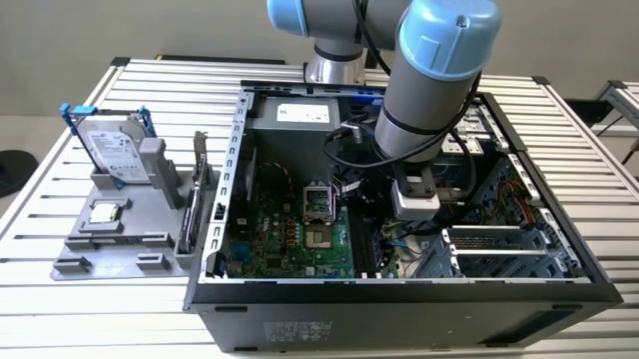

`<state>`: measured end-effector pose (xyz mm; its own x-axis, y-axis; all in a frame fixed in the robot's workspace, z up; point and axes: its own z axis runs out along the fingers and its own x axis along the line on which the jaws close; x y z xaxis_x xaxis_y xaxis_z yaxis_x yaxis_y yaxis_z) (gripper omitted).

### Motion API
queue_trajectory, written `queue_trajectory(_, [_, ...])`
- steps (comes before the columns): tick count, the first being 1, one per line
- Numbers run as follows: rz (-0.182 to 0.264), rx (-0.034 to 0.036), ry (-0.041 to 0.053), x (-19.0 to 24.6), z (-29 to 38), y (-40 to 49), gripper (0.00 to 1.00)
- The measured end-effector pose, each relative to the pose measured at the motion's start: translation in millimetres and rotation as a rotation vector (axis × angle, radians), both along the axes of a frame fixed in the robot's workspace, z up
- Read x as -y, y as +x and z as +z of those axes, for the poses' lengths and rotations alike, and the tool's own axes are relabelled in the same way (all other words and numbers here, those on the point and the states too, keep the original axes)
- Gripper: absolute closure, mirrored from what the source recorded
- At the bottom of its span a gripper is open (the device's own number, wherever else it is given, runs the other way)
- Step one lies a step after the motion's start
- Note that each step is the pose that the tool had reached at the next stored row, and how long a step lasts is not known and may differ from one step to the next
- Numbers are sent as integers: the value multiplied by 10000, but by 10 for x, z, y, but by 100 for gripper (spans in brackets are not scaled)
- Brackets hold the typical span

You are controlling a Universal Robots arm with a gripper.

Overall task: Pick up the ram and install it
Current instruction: 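Insert the ram into the slot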

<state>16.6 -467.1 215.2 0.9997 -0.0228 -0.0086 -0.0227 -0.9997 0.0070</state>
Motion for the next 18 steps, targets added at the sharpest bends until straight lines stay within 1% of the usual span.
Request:
queue_trajectory(4, [-2,1,4,6,-2,-1,100])
queue_trajectory(7, [0,0,12,24,-3,0,100])
queue_trajectory(11, [-1,-10,-1,30,-2,0,100])
queue_trajectory(13, [-2,-22,-1,31,-3,0,100])
queue_trajectory(16, [-2,-72,0,30,-6,-1,100])
queue_trajectory(18, [-3,-92,0,30,-6,-1,100])
